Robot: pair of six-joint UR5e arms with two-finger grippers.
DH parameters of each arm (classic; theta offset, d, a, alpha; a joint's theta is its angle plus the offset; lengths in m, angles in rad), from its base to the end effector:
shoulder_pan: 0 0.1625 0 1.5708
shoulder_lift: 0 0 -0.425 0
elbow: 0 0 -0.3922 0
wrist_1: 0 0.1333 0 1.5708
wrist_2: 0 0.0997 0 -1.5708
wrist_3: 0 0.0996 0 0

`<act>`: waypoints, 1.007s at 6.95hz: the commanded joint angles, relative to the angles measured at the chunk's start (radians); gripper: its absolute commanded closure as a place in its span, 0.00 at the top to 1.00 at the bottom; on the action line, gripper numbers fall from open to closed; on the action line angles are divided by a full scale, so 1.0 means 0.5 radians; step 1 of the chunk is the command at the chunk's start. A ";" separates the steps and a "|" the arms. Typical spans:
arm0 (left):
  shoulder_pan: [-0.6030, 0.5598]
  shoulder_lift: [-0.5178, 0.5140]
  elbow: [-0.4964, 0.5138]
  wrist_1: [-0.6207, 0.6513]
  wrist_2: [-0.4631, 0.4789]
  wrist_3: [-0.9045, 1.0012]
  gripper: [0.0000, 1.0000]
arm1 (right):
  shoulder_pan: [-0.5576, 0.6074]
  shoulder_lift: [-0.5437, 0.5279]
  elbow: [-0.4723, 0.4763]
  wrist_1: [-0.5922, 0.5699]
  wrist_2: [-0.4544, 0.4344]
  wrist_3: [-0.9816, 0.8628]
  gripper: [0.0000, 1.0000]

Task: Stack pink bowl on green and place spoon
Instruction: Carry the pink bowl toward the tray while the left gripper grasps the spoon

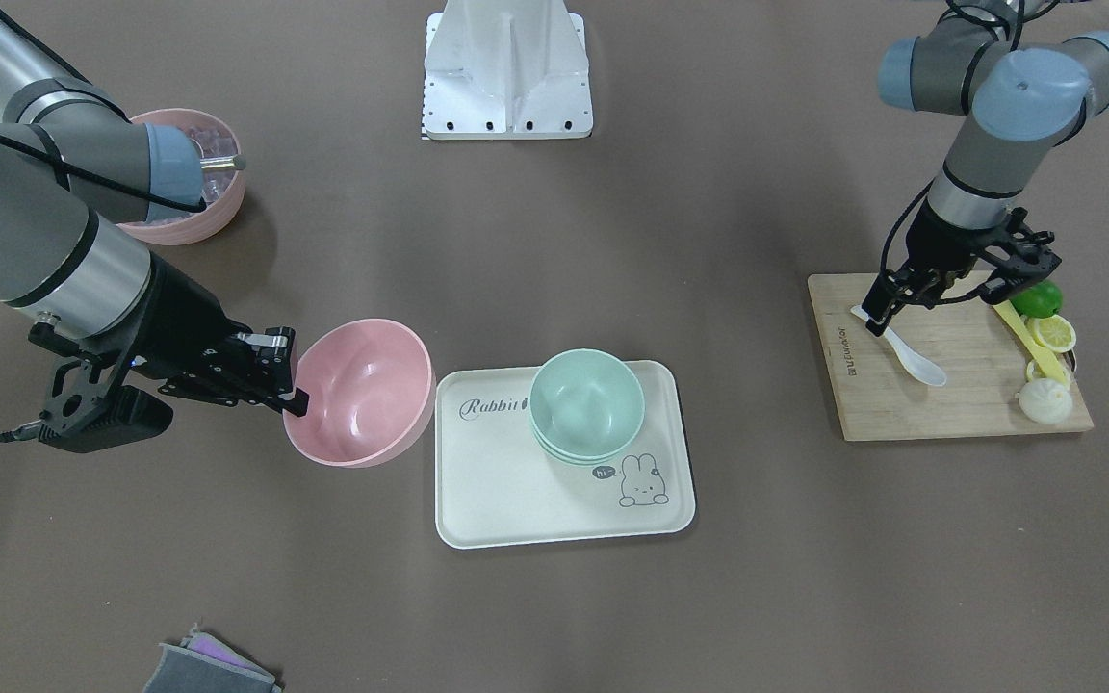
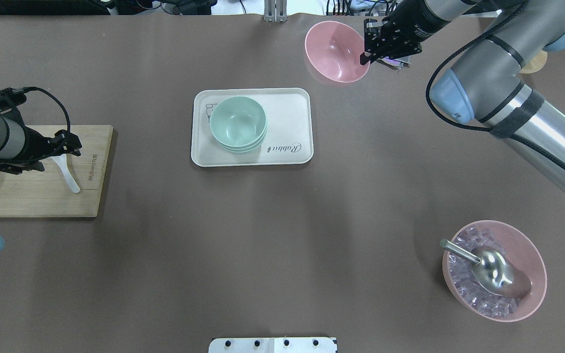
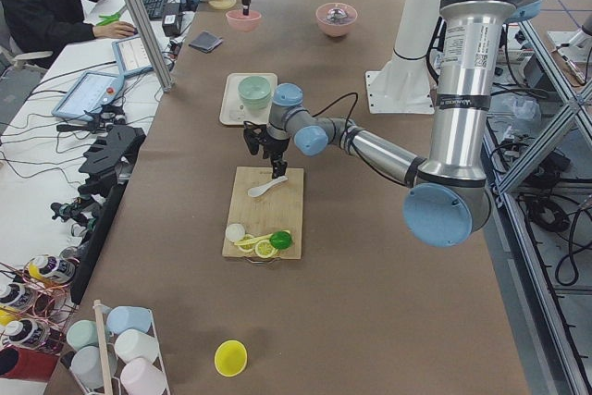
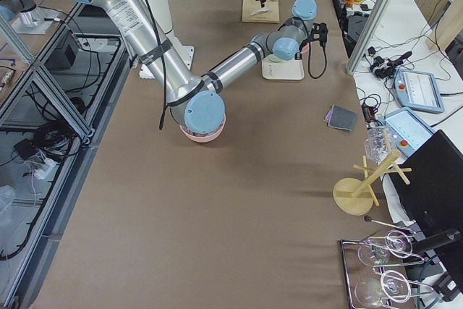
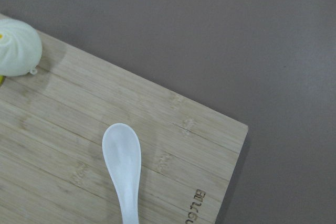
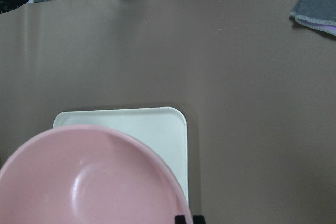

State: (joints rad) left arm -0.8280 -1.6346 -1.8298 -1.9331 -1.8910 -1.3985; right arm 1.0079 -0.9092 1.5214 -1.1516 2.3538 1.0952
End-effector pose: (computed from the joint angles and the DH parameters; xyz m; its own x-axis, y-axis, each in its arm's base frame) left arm 0.2875 -0.4638 0.4723 0.6128 -0.4267 -0.6652 0.4663 0.8748 -0.1316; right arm -0.3170 -0.6204 0.2232 0.3703 -0.0214 0.9287 -0.1203 0.9902 0.0708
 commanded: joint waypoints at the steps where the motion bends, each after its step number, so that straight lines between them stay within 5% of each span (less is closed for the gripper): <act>1: 0.039 0.002 0.152 -0.115 0.051 0.002 0.84 | -0.037 0.024 0.001 0.002 -0.044 0.037 0.00; 7: 0.131 -0.001 0.211 -0.174 0.051 -0.046 0.60 | -0.077 0.048 -0.002 0.002 -0.093 0.040 0.00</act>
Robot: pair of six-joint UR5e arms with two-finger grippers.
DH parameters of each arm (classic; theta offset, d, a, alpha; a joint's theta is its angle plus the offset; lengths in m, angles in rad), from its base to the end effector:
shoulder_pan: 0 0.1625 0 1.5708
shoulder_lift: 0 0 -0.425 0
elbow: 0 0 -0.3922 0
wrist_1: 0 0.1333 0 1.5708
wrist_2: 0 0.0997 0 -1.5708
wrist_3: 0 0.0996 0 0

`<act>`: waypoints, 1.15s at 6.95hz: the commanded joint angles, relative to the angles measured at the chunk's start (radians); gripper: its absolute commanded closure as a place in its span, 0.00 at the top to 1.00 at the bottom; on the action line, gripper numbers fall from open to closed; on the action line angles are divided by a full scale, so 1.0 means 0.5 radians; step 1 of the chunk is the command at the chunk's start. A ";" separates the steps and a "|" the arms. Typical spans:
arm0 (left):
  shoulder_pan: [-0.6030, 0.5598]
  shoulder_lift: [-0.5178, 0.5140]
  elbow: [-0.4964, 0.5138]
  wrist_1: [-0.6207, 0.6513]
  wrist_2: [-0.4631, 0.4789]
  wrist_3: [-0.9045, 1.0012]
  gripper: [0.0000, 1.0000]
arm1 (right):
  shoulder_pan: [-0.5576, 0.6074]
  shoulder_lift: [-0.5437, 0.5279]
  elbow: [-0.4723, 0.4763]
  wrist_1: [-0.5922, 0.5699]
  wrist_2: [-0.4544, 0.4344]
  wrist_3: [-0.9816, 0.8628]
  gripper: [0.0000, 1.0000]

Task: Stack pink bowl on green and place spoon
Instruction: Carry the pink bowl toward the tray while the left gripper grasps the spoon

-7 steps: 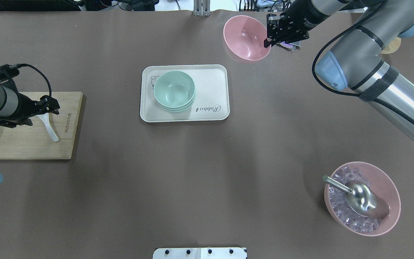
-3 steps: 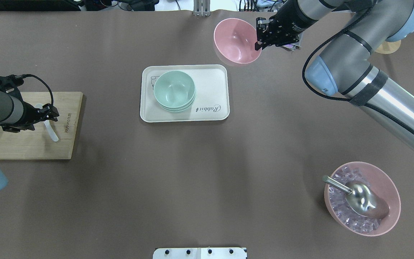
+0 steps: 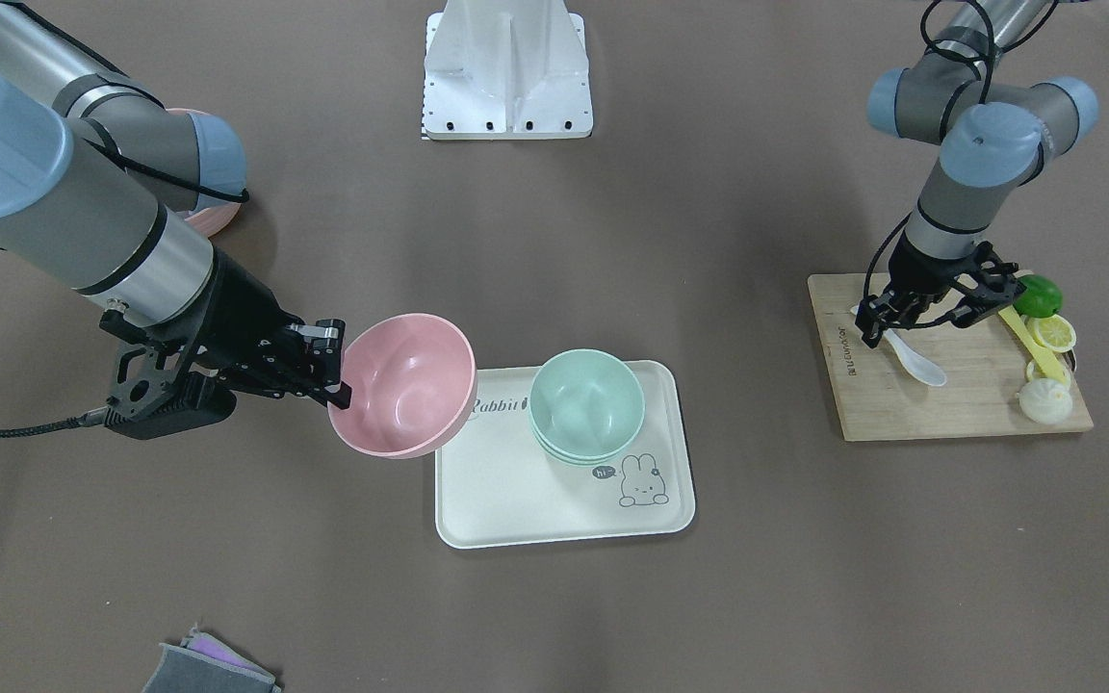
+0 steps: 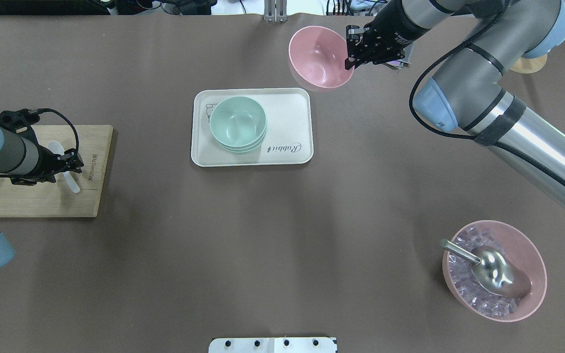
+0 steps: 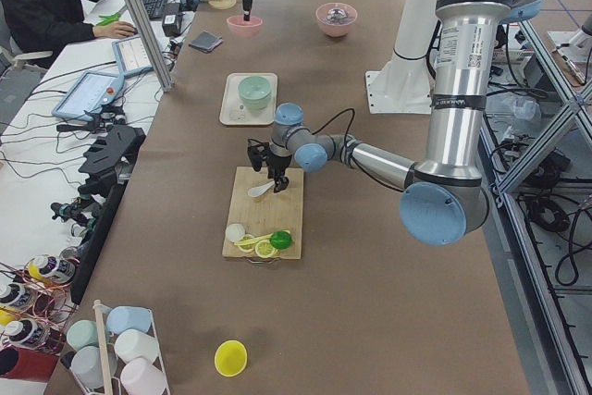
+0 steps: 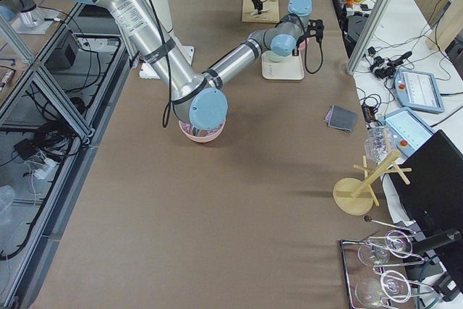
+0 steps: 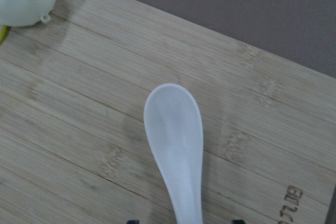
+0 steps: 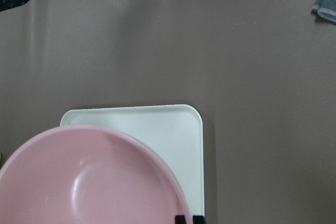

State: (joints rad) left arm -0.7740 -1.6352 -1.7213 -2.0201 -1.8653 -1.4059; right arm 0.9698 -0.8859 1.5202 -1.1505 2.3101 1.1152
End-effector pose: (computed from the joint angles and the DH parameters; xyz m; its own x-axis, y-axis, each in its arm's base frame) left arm 0.3188 -0.4576 0.5166 0.6443 -0.4101 -0.6456 0.4412 0.8888 -0.1243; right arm -0.3401 -0.6131 0.2089 0.3730 -0.0309 0.9273 -0.1269 0.9883 0.0840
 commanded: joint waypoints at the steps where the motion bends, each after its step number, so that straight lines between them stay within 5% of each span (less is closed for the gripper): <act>1: 0.023 0.000 -0.015 0.000 0.000 -0.047 0.43 | -0.001 0.002 0.000 0.000 -0.015 0.000 0.00; 2: 0.023 0.006 -0.018 0.000 -0.003 -0.051 0.06 | -0.001 0.002 0.000 0.000 -0.018 0.000 0.00; 8: -0.017 0.046 -0.184 0.027 -0.018 -0.029 0.00 | -0.016 0.035 -0.003 -0.003 -0.024 0.000 0.00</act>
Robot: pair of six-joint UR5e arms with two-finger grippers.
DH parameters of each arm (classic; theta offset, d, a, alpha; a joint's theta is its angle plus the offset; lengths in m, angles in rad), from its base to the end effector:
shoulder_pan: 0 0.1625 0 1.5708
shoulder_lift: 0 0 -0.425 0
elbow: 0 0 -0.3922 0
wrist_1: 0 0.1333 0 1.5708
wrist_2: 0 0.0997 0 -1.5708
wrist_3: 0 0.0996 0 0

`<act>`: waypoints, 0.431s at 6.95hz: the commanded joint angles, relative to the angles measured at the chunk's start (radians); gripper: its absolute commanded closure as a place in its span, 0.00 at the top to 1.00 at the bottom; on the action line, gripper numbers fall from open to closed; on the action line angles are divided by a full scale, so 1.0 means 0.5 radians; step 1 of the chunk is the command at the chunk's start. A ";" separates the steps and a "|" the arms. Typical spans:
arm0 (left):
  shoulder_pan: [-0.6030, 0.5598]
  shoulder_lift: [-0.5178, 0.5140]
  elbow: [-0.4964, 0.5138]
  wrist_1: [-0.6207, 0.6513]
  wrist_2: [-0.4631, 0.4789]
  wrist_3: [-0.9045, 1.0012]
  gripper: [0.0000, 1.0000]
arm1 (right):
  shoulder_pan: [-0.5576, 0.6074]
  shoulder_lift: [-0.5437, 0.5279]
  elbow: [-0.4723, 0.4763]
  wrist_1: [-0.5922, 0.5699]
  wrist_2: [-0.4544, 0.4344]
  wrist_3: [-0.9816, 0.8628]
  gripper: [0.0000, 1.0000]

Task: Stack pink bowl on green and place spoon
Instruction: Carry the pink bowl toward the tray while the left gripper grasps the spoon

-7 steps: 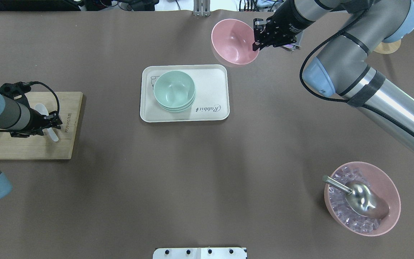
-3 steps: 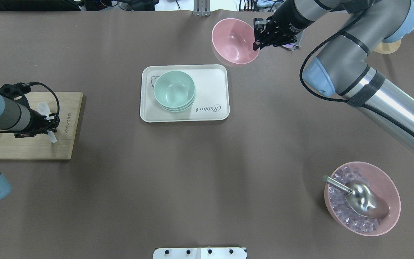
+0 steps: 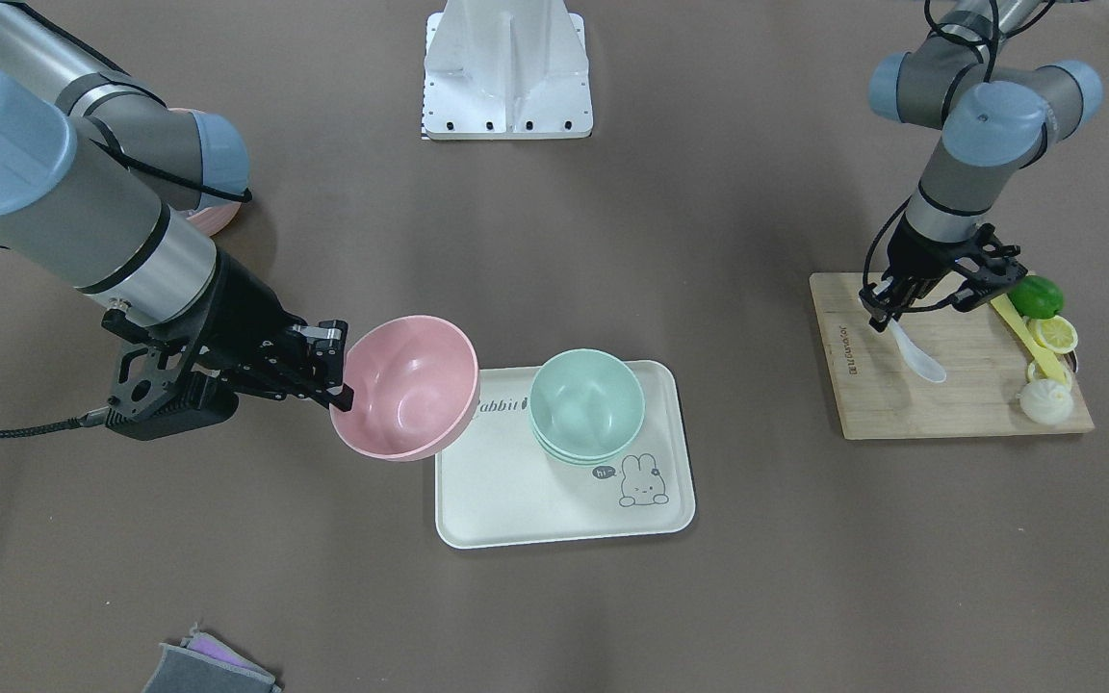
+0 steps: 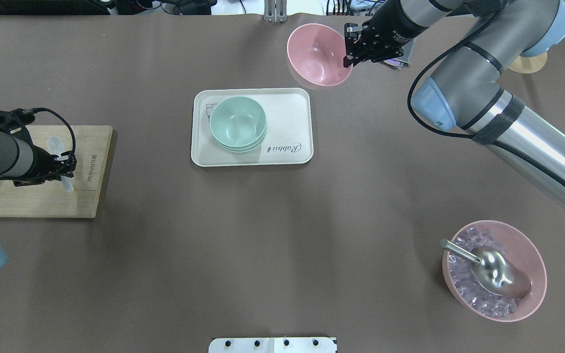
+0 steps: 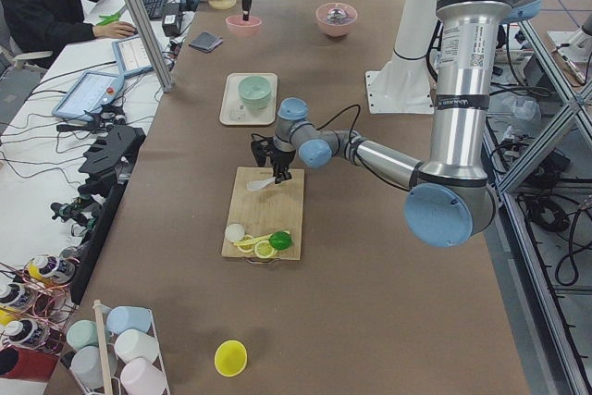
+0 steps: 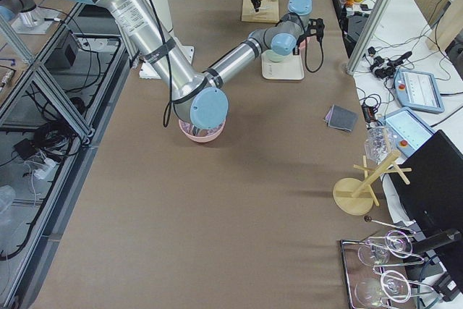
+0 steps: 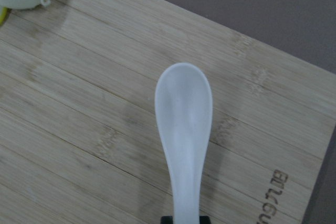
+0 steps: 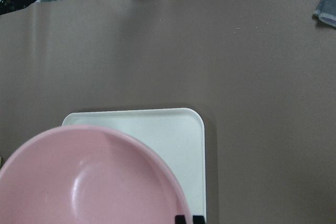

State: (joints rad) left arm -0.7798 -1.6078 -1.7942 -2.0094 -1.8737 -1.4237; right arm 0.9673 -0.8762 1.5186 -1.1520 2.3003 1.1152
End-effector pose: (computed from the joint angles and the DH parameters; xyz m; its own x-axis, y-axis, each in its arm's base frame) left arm 0.3056 -0.4479 0.4948 0.6168 -0.4132 -0.6700 0.4491 0.8837 -0.1316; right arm -0.3419 -0.6139 0.2032 0.3734 -0.0363 0.9270 -0.1329 0.9868 0.0921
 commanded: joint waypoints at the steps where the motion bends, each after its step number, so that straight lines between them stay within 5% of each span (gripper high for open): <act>1: -0.026 -0.027 -0.056 0.006 -0.005 0.006 0.00 | -0.090 0.055 -0.006 -0.003 -0.117 0.000 0.00; 3: -0.033 -0.088 -0.063 0.009 -0.005 0.003 0.00 | -0.283 0.132 -0.015 -0.009 -0.335 0.021 0.00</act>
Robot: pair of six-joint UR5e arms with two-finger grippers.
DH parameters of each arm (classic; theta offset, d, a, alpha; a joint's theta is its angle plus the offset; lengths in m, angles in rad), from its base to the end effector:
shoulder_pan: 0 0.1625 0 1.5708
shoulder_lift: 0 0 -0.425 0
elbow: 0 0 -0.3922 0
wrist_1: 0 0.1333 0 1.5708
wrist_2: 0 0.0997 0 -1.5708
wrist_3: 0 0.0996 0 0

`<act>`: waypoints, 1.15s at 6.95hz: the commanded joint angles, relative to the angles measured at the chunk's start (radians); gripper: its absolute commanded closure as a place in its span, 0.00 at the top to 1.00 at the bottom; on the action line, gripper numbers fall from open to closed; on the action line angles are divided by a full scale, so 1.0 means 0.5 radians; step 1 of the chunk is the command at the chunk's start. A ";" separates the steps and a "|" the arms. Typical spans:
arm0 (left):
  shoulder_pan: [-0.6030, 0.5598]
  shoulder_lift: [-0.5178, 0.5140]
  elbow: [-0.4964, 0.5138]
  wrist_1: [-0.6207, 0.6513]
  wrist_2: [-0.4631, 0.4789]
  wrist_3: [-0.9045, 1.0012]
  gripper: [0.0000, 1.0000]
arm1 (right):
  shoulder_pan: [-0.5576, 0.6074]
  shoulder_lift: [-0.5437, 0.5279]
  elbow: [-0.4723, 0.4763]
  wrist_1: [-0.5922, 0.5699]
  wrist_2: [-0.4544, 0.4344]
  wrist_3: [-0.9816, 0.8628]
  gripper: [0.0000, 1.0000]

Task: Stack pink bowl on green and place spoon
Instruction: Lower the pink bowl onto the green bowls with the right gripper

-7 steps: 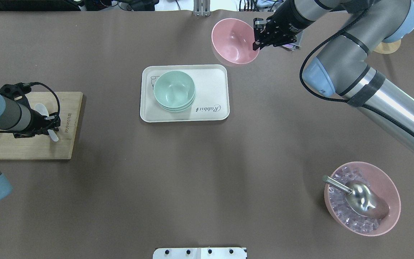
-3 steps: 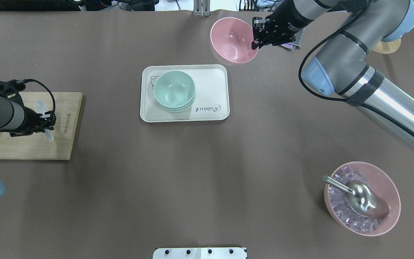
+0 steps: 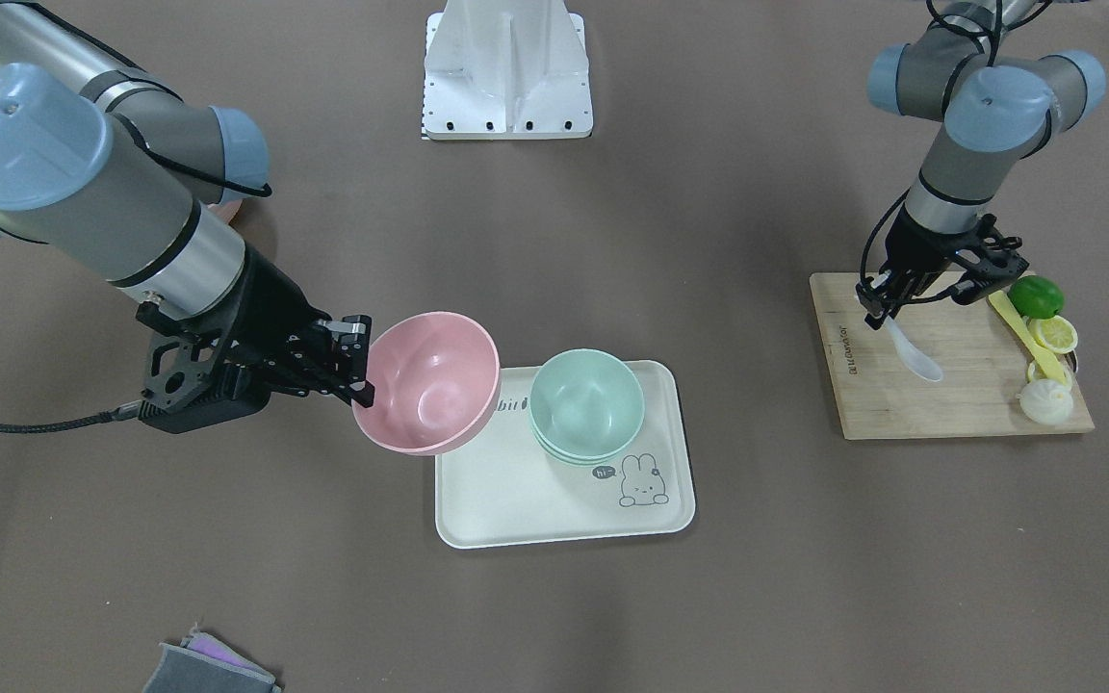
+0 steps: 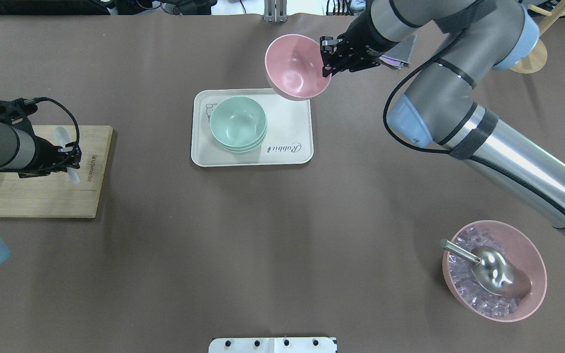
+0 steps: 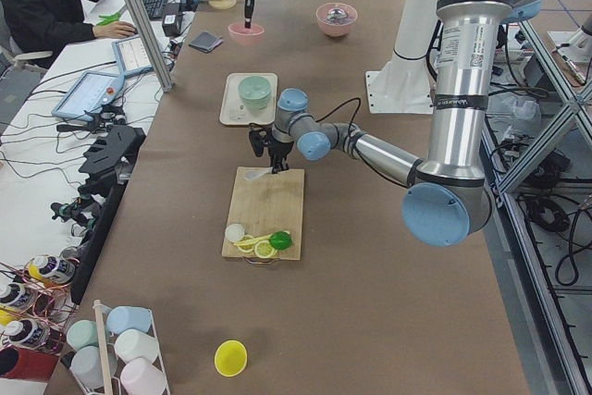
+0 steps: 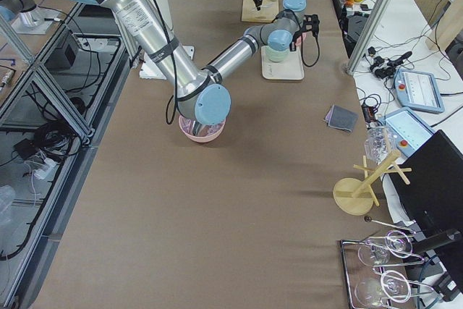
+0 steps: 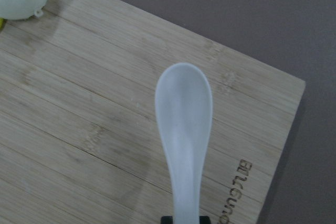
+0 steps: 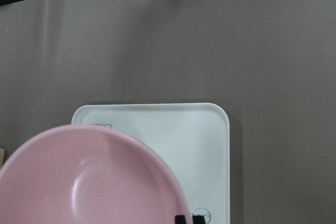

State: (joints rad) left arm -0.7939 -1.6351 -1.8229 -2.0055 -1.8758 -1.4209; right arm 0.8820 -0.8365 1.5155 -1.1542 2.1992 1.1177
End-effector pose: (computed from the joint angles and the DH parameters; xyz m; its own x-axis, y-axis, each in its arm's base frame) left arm 0.3033 -0.4559 0.4660 0.5868 -0.3937 -0.7076 0.4540 0.8836 -0.1151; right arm -0.3918 -0.5935 0.1799 0.3894 -0.0842 0.9172 -0.1355 0.9797 0.1474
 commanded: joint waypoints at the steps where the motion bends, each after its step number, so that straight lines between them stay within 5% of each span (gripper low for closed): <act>1: -0.005 -0.037 -0.005 0.001 0.000 -0.005 0.00 | -0.189 0.059 -0.027 -0.002 -0.213 0.095 0.00; 5: -0.005 -0.061 0.004 -0.002 -0.004 -0.011 0.00 | -0.392 0.313 -0.361 0.019 -0.541 0.155 0.00; 8: -0.005 -0.062 0.010 -0.002 -0.003 -0.011 0.00 | -0.420 0.357 -0.432 0.029 -0.545 0.152 0.00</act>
State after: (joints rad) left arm -0.7962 -1.6654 -1.8193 -2.0064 -1.8777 -1.4272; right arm 0.6760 -0.6709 1.3159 -1.1406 1.9287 1.1935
